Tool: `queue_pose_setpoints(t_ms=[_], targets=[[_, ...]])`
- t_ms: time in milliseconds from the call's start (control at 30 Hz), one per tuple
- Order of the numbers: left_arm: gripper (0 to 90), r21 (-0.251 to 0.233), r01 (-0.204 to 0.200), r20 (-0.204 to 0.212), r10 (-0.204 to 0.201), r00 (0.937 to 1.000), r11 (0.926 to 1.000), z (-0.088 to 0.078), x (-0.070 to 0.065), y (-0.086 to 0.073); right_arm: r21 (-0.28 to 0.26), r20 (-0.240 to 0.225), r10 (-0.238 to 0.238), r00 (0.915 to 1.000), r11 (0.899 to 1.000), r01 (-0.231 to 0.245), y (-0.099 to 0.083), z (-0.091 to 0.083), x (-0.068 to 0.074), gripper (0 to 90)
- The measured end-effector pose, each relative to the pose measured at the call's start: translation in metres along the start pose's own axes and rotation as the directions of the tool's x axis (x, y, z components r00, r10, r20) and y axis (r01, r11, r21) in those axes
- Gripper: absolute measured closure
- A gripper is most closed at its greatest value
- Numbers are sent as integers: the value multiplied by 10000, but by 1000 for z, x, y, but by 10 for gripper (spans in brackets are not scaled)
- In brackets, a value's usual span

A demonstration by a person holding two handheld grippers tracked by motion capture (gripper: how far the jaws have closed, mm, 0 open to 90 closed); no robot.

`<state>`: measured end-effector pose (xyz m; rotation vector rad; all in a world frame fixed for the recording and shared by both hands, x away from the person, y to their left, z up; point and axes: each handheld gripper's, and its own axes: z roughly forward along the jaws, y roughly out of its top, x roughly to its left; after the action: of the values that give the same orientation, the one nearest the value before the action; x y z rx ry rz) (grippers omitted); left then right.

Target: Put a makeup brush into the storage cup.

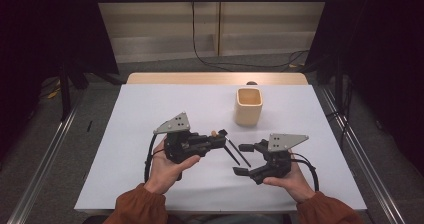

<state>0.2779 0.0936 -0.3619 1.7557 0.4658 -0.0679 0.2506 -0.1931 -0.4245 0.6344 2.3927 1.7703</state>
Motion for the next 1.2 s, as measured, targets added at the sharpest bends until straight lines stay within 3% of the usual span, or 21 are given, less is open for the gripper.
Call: queue_pose_setpoints(t_ms=[233, 600, 1033, 1200], targets=[[841, 113, -95, -194, 97, 9998, 9999, -8, 2, 3, -47, 72, 98, 9999, 9999, -98, 1, -3, -1, 78], [842, 910, -261, -388, 297, 9988, 9955, -12, 8, 13, -110, 447, 218, 9988, 9997, -214, 5, -7, -2, 26], [842, 1711, -593, -547, 696, 9961, 9835, -8, 9, 24, 83, 347, 312, 9989, 9995, -315, 12, -5, -1, 100], [842, 2325, -605, -428, 724, 9965, 9707, -3, 13, 25, 217, 441, 285, 9986, 9993, -295, 16, -2, -1, 108]])
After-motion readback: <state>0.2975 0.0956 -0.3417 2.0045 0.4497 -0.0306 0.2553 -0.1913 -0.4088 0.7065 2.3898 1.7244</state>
